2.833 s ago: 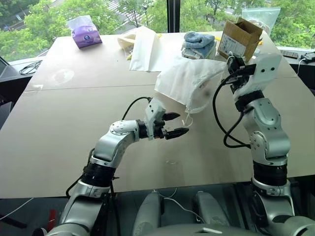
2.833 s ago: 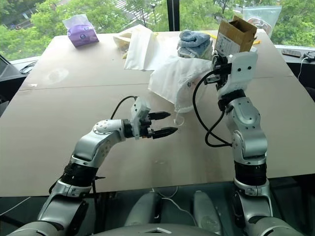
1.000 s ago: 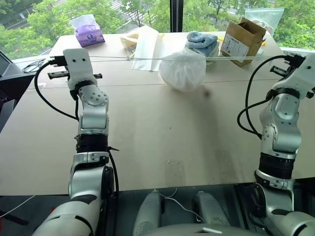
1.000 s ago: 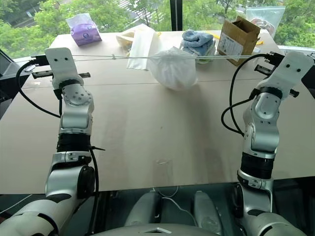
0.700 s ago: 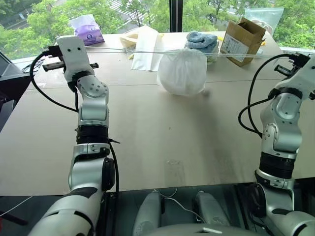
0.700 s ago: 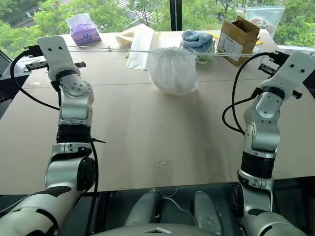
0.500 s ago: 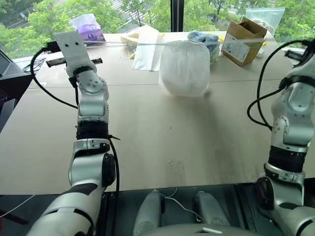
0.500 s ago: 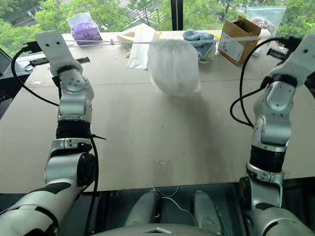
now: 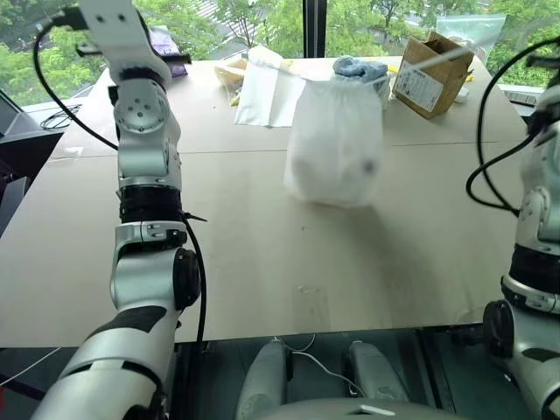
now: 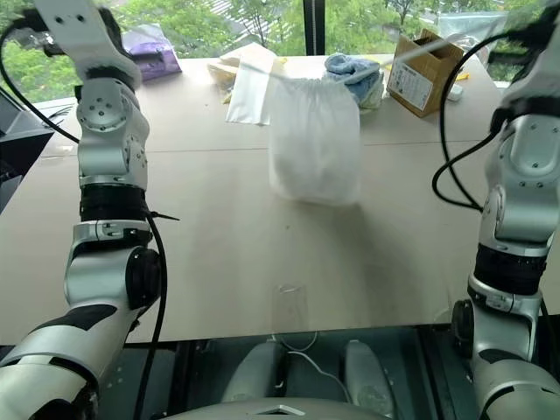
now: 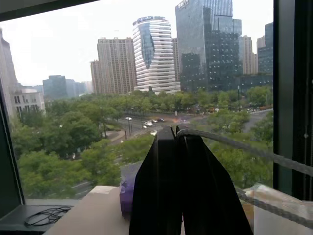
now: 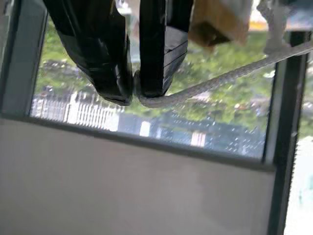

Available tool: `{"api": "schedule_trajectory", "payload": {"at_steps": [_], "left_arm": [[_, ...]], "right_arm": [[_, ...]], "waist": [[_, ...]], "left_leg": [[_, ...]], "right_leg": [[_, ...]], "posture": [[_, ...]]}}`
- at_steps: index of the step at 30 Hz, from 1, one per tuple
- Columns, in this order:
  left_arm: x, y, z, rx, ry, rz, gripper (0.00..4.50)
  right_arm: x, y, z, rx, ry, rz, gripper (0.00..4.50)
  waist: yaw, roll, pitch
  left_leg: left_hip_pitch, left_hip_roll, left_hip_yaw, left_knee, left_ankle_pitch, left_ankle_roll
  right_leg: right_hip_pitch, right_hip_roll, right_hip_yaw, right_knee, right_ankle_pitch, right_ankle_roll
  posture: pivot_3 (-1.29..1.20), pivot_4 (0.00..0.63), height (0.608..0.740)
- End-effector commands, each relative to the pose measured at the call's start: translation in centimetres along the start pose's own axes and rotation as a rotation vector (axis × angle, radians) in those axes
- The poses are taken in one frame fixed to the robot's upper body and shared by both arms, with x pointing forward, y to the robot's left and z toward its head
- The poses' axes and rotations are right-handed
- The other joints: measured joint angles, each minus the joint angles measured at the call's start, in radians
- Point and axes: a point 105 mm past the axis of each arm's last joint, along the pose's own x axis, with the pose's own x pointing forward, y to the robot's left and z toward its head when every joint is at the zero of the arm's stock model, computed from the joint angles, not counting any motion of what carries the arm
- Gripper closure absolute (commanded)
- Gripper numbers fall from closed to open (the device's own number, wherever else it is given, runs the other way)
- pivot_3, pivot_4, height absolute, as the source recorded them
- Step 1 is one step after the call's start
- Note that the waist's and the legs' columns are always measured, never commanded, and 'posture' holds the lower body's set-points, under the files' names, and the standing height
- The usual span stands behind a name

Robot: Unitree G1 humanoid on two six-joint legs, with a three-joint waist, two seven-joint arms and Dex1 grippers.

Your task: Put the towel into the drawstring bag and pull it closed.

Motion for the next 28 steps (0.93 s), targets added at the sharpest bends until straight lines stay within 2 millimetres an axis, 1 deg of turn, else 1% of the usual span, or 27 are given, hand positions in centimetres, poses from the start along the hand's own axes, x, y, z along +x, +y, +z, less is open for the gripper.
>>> {"api": "schedule_trajectory", "payload": {"at_steps": [1,2,3,4,5,6,7,8,9,11,13,17,20,22,24,28], "left_arm": [[-2.4,-3.6,-2.8,-0.036,0.092,-0.265,3.27],[-3.5,-4.4,-3.7,-0.05,0.125,-0.344,2.86],[-5.4,-5.6,-5.0,-0.051,0.169,-0.478,2.37],[-7.1,-6.4,-5.9,-0.044,0.203,-0.58,1.73],[-9.1,-7.1,-7.0,-0.048,0.256,-0.683,1.43],[-11.3,-7.6,-8.0,-0.074,0.318,-0.778,1.05],[-13.1,-7.9,-8.7,-0.084,0.366,-0.848,0.63],[-14.8,-7.9,-9.2,-0.073,0.396,-0.908,0.2],[-16.3,-7.9,-9.5,-0.07,0.423,-0.959,0.05],[-18.4,-7.2,-10.0,-0.066,0.464,-1.015,0.05],[-19.4,-5.9,-10.4,-0.079,0.495,-1.009,0.05],[-20.1,-3.1,-10.9,-0.143,0.534,-0.949,0.05],[-21.4,-1.4,-11.5,-0.099,0.568,-0.965,0.05],[-22.5,-0.8,-11.8,-0.087,0.587,-0.988,0.05],[-23.6,-0.7,-11.7,-0.104,0.604,-1.017,0.05],[-24.4,-0.8,-11.8,-0.075,0.604,-1.041,0.05]], "right_arm": [[-2.7,3.6,-2.4,0.082,0.121,0.271,2.54],[-3.8,4.3,-3.4,0.121,0.176,0.339,2.08],[-5.4,5.1,-4.5,0.138,0.241,0.432,1.63],[-6.6,5.6,-5.3,0.154,0.297,0.499,0.97],[-8.1,6.3,-6.1,0.19,0.364,0.58,0.67],[-9.5,6.7,-6.7,0.201,0.416,0.658,0.24],[-10.7,7.0,-7.2,0.212,0.465,0.712,0.0],[-11.9,7.2,-7.4,0.242,0.508,0.767,0.0],[-13.0,7.4,-7.5,0.279,0.541,0.823,0.0],[-14.8,7.3,-7.5,0.304,0.587,0.906,0.0],[-16.3,6.8,-7.5,0.316,0.615,0.97,0.0],[-17.0,4.7,-8.5,0.286,0.576,0.945,0.0],[-17.5,3.5,-9.2,0.27,0.54,0.929,0.0],[-17.8,3.0,-9.2,0.287,0.508,0.931,0.0],[-18.3,2.6,-9.3,0.292,0.5,0.94,0.0],[-18.5,1.7,-9.5,0.291,0.474,0.939,0.0]], "waist": [[-0.001,0.0,0.001],[-0.001,0.0,0.001],[-0.002,0.0,0.001],[-0.005,0.0,0.002],[-0.01,0.0,0.001],[-0.012,0.0,0.001],[-0.014,0.001,0.001],[-0.016,0.001,0.001],[-0.019,0.001,0.001],[-0.019,0.001,0.001],[-0.013,0.001,0.001],[0.002,0.0,0.002],[0.006,0.0,0.002],[0.007,0.0,0.002],[0.008,0.001,0.002],[0.009,0.001,0.002]], "left_leg": [[0.0,0.0,0.0,0.0,0.0,0.0],[-0.001,0.0,0.0,0.0,0.0,0.0],[-0.002,0.0,-0.001,0.0,0.0,0.0],[-0.003,0.0,-0.002,0.0,0.0,0.0],[-0.004,0.0,-0.003,0.001,0.0,0.0],[-0.004,0.001,-0.004,0.0,0.0,0.0],[-0.003,0.001,-0.004,0.0,0.0,0.0],[-0.001,0.001,-0.004,-0.001,0.0,0.0],[0.0,0.001,-0.004,-0.002,0.0,0.0],[0.0,0.002,-0.004,-0.001,0.0,0.001],[0.001,0.002,-0.004,0.0,-0.002,0.004],[0.011,0.002,-0.005,0.001,-0.003,0.005],[0.017,0.002,-0.004,0.0,-0.004,0.007],[0.017,0.002,-0.004,-0.001,-0.004,0.007],[0.017,0.002,-0.004,-0.001,-0.004,0.007],[0.018,0.002,-0.004,-0.001,-0.004,0.007]], "right_leg": [[0.0,0.0,0.0,0.0,0.0,0.0],[-0.001,0.0,0.0,0.0,0.0,0.0],[-0.002,0.0,0.0,0.0,0.0,0.0],[-0.003,0.0,0.0,0.0,0.0,0.0],[-0.003,0.0,0.0,0.0,0.0,0.0],[-0.003,0.0,0.0,-0.001,0.0,0.0],[-0.002,0.0,0.0,-0.002,0.0,0.0],[0.0,0.0,0.0,-0.002,0.0,0.0],[0.001,0.0,0.001,-0.002,0.0,0.0],[0.001,0.001,0.001,-0.002,0.0,0.0],[0.002,0.001,0.001,-0.001,0.0,0.0],[0.013,0.001,0.0,-0.003,0.0,0.0],[0.02,0.001,0.0,-0.006,0.0,0.0],[0.02,0.001,0.0,-0.006,0.0,0.0],[0.02,0.001,0.0,-0.007,0.0,0.0],[0.021,0.0,0.0,-0.007,0.0,0.0]], "posture": [[0.0,0.15,0.74],[0.0,0.15,0.74],[0.0,0.15,0.74],[0.0,0.15,0.74],[0.0,0.15,0.74],[0.0,0.15,0.74],[0.0,0.15,0.74],[0.0,0.15,0.74],[0.0,0.15,0.74],[0.0,0.15,0.74],[0.0,0.15,0.74],[0.0,0.15,0.74],[0.0,0.15,0.74],[0.0,0.15,0.74],[0.0,0.15,0.74],[0.0,0.15,0.74]]}}
